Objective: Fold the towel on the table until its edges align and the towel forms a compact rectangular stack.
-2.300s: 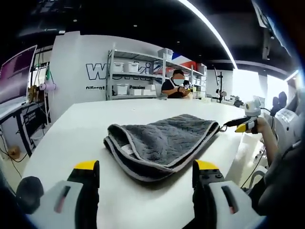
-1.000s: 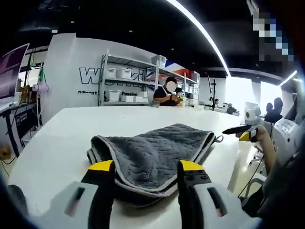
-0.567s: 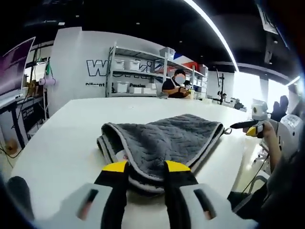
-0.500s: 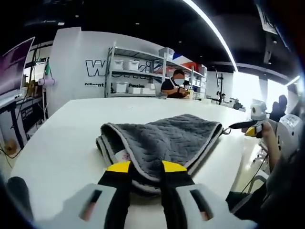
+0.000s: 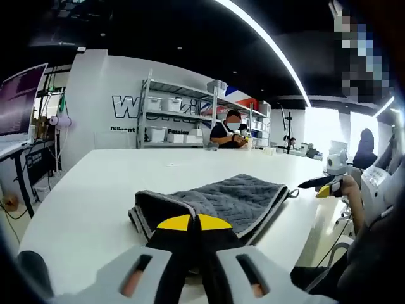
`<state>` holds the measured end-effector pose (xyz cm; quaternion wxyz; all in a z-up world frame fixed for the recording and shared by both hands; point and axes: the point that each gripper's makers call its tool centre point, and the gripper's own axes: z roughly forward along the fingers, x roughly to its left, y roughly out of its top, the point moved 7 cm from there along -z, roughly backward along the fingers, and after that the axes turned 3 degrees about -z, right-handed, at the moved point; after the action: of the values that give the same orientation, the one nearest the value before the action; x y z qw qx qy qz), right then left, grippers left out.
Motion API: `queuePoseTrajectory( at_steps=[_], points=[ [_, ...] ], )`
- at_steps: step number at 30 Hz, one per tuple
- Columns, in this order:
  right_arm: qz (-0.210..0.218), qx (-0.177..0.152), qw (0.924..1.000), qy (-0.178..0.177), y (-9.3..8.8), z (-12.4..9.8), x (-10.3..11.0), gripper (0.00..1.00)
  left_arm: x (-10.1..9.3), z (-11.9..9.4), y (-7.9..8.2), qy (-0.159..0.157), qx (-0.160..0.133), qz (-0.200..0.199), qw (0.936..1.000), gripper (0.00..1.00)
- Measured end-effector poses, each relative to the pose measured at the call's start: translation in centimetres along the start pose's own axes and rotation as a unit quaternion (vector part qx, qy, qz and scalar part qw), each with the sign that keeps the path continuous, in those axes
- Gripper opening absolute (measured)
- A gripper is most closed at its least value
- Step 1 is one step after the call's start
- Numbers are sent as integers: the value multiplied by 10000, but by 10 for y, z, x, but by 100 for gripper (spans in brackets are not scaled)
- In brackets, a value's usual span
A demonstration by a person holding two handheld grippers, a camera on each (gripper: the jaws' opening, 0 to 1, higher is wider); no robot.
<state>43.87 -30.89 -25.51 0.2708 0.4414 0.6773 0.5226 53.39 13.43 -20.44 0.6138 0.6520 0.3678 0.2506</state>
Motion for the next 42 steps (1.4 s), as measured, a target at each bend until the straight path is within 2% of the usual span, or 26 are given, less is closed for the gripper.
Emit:
queuePoseTrajectory(
  at_steps=[2,5,9,19,26,32,37,40,42],
  points=[
    [1,-3,10000,-6,0,0,0,95,-1,-4,2,60,15,-14,10000,4],
    [-21,-9,10000,-2,0,0,0,95,8,-11,-11,399,524,81,9978,4],
    [-16,-21,10000,40,0,2,1,95,18,-10,-30,579,904,35,9942,4],
    [-53,-16,10000,24,0,0,2,95,24,-4,-46,687,1267,58,9895,4],
    [-15,25,10000,20,-3,1,1,94,24,-8,-42,770,1099,266,9906,11],
    [-8,0,10000,62,-2,3,1,94,24,-16,-31,794,679,264,9942,16],
    [7,55,9999,89,-3,5,2,94,8,-15,-17,208,54,51,9998,23],
    [36,41,9999,113,-2,6,3,94,2,-13,-14,55,8,99,9999,34],
    [45,26,9999,120,-1,7,3,94,-4,-8,-15,-12,102,177,9998,45]
  ],
)
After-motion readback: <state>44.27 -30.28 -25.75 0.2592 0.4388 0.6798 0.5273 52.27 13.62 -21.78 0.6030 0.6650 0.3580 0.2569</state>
